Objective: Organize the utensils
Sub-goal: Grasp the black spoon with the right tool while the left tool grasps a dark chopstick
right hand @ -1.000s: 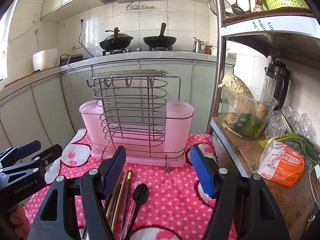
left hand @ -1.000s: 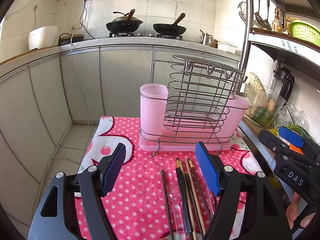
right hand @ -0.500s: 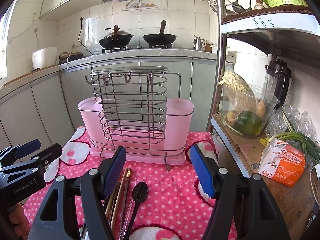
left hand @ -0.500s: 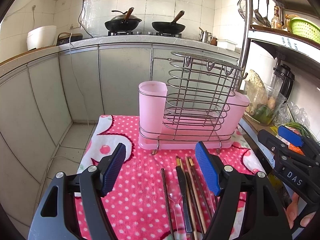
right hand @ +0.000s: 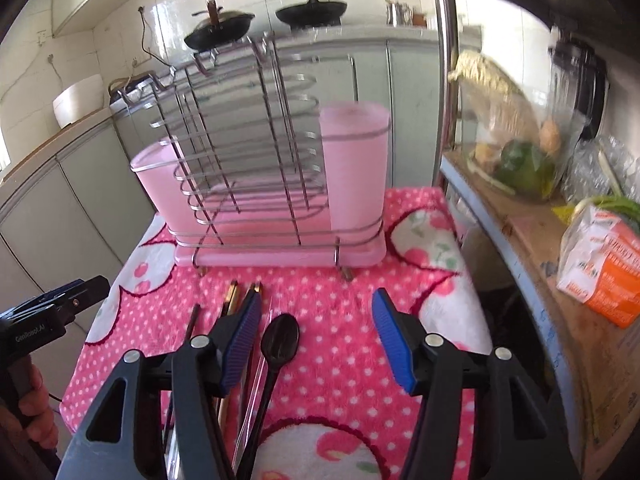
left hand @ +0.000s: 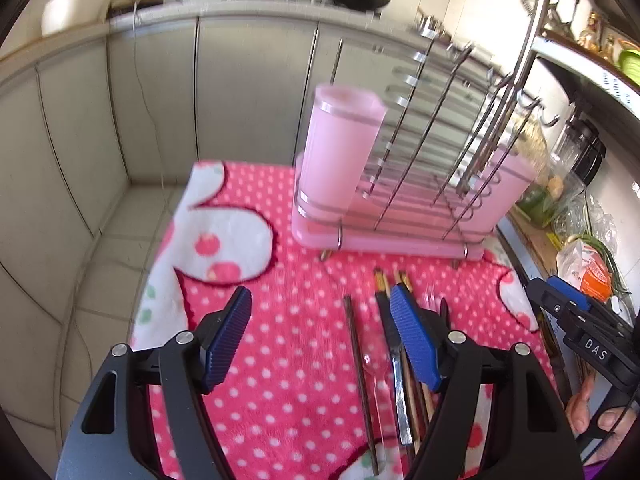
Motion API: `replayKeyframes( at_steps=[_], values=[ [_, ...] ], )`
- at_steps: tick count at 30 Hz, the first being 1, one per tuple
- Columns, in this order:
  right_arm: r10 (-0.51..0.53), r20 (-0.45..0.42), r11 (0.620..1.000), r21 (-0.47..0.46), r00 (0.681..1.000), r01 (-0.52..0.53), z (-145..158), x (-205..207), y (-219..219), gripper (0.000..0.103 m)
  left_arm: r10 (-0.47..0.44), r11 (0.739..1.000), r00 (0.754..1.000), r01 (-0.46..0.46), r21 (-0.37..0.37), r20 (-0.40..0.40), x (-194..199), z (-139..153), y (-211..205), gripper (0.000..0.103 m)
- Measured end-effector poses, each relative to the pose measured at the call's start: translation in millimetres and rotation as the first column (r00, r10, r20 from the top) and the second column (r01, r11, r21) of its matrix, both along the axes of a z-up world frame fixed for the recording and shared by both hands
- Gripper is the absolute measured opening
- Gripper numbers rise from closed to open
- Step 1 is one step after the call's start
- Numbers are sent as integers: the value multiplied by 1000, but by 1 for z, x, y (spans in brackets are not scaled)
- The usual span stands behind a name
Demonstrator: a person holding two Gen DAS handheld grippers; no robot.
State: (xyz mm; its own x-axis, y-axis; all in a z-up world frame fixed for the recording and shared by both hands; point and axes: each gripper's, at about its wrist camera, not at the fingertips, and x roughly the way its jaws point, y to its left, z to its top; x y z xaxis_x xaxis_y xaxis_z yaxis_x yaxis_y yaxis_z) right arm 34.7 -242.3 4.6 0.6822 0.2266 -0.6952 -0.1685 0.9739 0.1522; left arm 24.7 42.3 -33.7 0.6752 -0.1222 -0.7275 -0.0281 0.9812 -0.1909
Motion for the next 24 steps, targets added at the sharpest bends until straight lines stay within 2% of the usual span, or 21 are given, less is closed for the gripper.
replayKeyframes(
  at_steps=[4,7,8,10,13,19,24],
  values=[
    [41,-115,998,61,992,-34,-18,14,-5,43,-67,996,991,59,-70,-120,19,-20,0,70],
    [81,-192,991,117,978,-59,-32,23,-6,43,-110,992,977,96,-81,-182,33,-31,-7,50],
    [96,-215,989,134,972,-68,-36,26,-6,42,-124,990,970,107,-89,-210,38,-37,-10,46],
    [123,-253,983,167,960,-82,-44,30,-5,42,-148,985,952,119,-121,-269,49,-50,-14,32],
    [151,-295,972,218,943,-88,-51,36,-5,42,-155,982,930,107,-158,-334,63,-65,-18,26],
    [181,-369,950,306,912,-65,-64,48,-7,42,-169,979,904,107,-174,-393,82,-80,-28,20],
    [182,-392,945,323,902,-50,-68,54,-11,42,-155,986,889,113,-121,-431,92,-89,-37,19]
  ],
)
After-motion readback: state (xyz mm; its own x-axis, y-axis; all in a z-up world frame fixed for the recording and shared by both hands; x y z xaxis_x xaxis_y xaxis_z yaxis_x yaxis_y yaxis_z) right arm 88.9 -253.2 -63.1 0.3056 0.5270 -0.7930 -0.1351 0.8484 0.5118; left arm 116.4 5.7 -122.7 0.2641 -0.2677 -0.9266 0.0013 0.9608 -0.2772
